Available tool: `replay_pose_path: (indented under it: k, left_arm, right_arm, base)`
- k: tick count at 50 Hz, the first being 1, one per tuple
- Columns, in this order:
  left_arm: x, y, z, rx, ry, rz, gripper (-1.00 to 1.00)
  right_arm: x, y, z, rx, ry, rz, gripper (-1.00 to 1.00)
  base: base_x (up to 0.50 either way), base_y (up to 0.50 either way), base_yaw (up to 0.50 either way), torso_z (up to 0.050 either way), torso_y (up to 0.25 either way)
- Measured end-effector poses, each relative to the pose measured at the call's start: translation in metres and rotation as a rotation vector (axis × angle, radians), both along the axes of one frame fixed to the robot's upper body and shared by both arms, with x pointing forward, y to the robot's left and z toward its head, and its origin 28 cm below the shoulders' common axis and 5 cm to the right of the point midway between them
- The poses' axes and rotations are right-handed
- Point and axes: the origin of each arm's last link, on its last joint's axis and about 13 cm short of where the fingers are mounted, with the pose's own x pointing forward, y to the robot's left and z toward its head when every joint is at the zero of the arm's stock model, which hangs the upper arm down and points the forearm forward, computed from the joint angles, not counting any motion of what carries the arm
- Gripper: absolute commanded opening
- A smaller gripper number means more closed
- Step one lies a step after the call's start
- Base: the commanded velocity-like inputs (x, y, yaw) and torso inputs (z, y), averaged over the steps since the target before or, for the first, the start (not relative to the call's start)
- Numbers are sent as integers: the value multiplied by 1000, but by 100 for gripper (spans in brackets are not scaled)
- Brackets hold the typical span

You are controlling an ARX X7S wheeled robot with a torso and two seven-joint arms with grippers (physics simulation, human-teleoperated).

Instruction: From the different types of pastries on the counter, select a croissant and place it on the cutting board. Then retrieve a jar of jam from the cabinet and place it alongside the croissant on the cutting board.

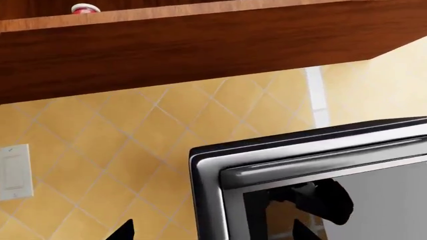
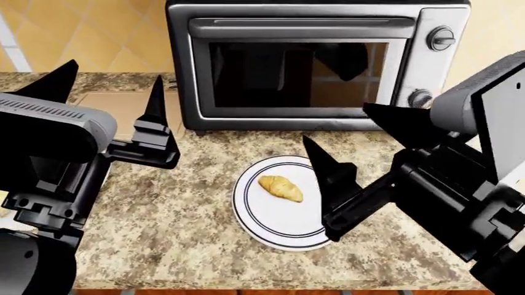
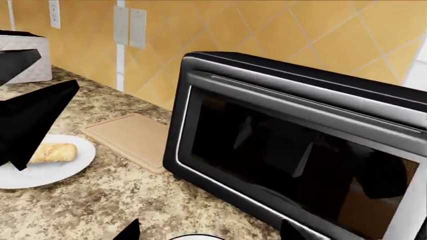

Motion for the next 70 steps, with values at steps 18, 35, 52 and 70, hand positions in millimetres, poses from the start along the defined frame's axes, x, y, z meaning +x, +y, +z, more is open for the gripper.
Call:
replay_pose_path:
  k: [18,35,52,70]
  left_arm:
    - [1,1,-2,-7,5,2,100]
    - [1,6,-8,-20,17,14,100]
    - [0,9,-10,-29,20,20,100]
    - [0,11,-13,-31,25,24,100]
  right_arm:
    - [18,18,-12,-75,205,85,100]
    - [48,29,-11,-161,351,93,100]
    - [78,37,-11,-275,422,69,100]
    - [98,51,-27,-355,466,80,100]
  base:
    - [39,0,0,0,0]
    - [0,0,0,0,0]
    - [0,0,0,0,0]
    - [0,0,0,0,0]
